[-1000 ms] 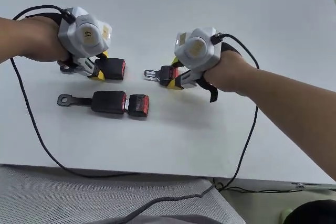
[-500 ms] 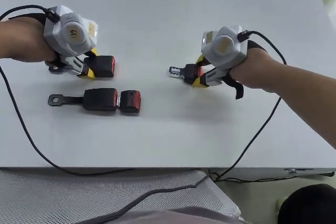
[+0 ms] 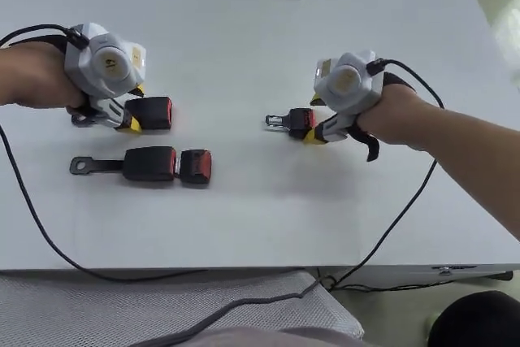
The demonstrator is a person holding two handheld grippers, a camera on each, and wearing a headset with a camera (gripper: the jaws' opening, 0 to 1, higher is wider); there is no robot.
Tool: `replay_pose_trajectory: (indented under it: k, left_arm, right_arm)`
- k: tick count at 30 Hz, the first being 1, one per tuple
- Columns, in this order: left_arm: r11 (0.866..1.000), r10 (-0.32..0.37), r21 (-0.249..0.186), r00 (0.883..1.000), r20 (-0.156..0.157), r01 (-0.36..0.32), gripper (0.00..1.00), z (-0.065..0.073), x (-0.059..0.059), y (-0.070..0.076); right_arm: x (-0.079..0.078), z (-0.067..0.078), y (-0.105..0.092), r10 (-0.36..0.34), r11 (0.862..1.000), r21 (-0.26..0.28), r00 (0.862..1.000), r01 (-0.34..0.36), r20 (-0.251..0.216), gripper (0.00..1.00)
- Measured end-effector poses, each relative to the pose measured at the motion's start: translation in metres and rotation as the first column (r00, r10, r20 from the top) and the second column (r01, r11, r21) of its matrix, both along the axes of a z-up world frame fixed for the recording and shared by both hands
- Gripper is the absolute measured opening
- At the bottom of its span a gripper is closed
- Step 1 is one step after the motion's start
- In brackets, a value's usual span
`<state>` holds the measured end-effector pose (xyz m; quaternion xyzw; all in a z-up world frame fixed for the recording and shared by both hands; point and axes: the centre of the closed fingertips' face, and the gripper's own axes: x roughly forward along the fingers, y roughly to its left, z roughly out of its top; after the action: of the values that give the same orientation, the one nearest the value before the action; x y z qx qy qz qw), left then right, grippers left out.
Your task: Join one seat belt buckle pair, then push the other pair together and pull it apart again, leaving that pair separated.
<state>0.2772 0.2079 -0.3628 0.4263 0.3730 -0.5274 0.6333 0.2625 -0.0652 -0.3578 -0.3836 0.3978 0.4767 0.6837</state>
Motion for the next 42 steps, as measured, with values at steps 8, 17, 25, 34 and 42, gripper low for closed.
replay_pose_trajectory:
  k: [8,17,25,34,42]
  left_arm:
    - [0.984,0.161,-0.086,0.987,0.027,-0.158,0.48,0.024,-0.010,0.021]
    - [0.918,0.336,-0.231,0.942,0.023,-0.322,0.57,0.049,-0.048,0.035]
    - [0.882,0.397,-0.282,0.918,0.017,-0.376,0.67,0.066,-0.083,0.043]
    - [0.822,0.505,-0.298,0.863,-0.009,-0.485,0.76,0.069,-0.120,0.083]
    - [0.782,0.574,-0.286,0.819,-0.017,-0.554,0.84,0.062,-0.135,0.111]
  right_arm:
    - [-0.016,0.023,0.004,-0.133,0.984,0.125,0.991,0.131,0.011,0.49]
    - [-0.051,0.045,0.031,-0.204,0.944,0.268,0.979,0.192,0.018,0.50]
    - [-0.062,0.057,0.033,-0.254,0.923,0.315,0.965,0.221,0.067,0.70]
    - [-0.078,0.063,0.020,-0.327,0.901,0.334,0.940,0.279,0.098,0.89]
    - [-0.093,0.058,0.014,-0.377,0.876,0.350,0.924,0.333,0.064,0.96]
